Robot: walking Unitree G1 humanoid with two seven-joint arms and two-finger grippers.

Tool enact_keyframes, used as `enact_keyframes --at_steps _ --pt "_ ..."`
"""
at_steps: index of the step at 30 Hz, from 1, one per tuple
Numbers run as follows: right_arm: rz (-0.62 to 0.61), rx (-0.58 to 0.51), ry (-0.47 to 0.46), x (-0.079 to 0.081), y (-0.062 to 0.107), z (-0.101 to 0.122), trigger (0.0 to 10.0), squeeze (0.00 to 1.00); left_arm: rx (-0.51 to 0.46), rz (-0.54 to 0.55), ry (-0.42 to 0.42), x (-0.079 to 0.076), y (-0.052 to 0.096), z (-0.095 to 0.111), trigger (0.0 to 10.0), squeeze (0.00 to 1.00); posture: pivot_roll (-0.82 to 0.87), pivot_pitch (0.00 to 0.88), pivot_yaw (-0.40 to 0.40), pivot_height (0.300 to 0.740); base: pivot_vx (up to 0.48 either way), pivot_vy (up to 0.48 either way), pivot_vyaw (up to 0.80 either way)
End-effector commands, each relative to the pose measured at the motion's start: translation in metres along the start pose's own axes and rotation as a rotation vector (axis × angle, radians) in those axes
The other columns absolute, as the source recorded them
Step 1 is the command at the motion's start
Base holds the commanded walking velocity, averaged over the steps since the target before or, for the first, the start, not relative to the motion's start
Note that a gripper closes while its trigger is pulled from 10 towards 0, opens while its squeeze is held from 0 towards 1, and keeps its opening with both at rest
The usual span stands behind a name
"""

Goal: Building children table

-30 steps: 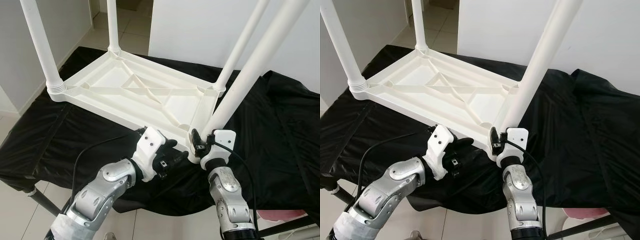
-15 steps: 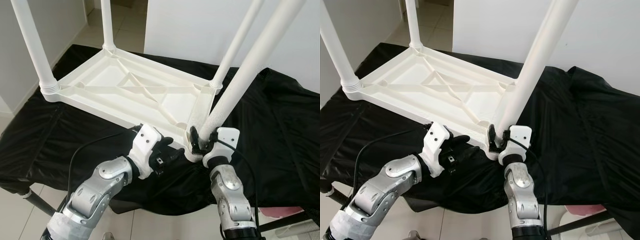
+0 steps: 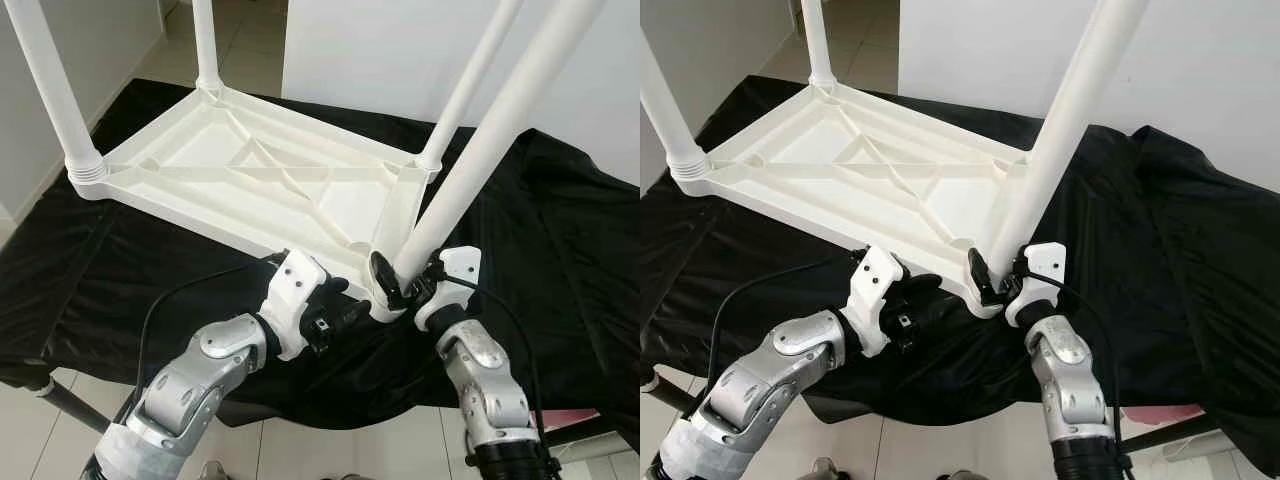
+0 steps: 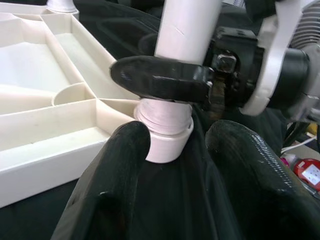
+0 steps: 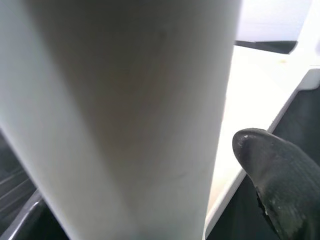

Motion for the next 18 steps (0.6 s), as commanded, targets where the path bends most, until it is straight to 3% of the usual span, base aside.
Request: enact_keyframes --at_steps 1,11,17,18 --pt "0.038 0.018 0.02 -0.002 -0.003 -0.003 10.0 0.0 0.01 -0.065 -0.02 -0.008 -0.002 0.001 10.0 0.0 0.06 0.097 -0.123 0.74 0.0 0.0 0.0" --pt "0.239 0.044 0.062 0.019 -0.011 -0.009 10.0 0.0 -0.003 -0.095 -0.01 -0.017 -0.007 0.003 10.0 0.0 0.05 0.083 -0.112 0.74 0.0 0.0 0.0" --pt "0.277 0.054 0.082 0.022 -0.011 -0.013 10.0 0.0 0.007 -0.105 -0.014 -0.021 -0.009 0.0 10.0 0.0 0.05 0.07 -0.111 0.74 0.0 0.0 0.0" --pt "0.299 0.052 0.086 0.022 -0.011 -0.013 2.9 0.0 0.009 -0.101 -0.015 -0.02 -0.01 0.0 10.0 0.0 0.05 0.063 -0.111 0.74 0.0 0.0 0.0"
Point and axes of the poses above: a point about 5 cm out from each wrist's last joint towards the gripper, its own y axis pointing back from the gripper into the wrist, its own z axis along the axis of the wrist's last joint, x = y × z, the point moved 6 cm from there along -y, pointing out of the wrist towards the gripper, and after that the axes turned 1 degree about y, right-handed, at the moved point
